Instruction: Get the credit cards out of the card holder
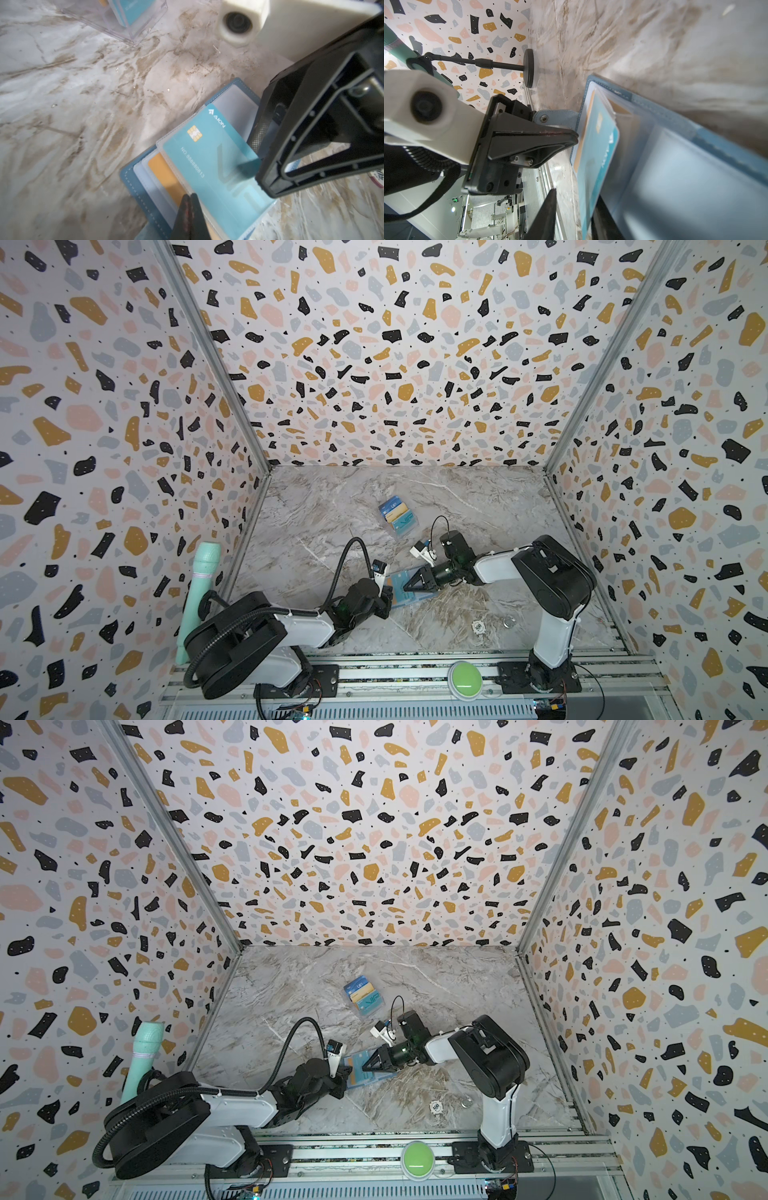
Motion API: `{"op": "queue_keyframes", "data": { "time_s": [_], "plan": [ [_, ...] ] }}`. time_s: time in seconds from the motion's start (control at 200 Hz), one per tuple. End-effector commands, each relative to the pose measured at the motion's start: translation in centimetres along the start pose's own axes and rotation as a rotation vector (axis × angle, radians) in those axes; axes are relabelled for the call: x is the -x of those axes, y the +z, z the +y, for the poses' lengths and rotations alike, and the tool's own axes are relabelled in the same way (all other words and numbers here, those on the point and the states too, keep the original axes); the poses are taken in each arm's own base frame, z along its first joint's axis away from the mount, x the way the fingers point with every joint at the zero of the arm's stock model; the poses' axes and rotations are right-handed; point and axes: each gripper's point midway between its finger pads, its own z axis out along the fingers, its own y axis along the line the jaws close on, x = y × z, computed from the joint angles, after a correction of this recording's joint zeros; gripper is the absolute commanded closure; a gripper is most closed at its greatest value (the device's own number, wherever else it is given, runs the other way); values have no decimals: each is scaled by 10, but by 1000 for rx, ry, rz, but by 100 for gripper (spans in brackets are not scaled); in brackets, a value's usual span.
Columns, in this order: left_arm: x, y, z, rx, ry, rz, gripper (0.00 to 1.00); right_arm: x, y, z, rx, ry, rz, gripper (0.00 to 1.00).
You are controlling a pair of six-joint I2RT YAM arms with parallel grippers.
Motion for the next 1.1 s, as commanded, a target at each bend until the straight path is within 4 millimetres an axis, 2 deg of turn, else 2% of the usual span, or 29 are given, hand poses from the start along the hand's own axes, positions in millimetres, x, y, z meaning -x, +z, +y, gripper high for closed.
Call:
{"op": "queue_keyframes", "data": {
  "time_s": [0.0,0.345,0.591,0.726,1.096],
  "plan": [
    [27,-3,-13,-56,6,-92,100,-1,2,5,20,-12,6,72],
    [18,5,-13,-66,-6,-69,100,-2,3,4,22,-11,7,72],
    [4,9,-8,-52,-6,-29,100,-1,2,5,24,-15,4,73],
    [-5,7,-4,-41,-11,-11,100,3,0,6,17,-21,-9,77],
    [-17,-1,6,-9,-13,6,100,9,-6,14,16,-37,-30,78]
  ]
}}
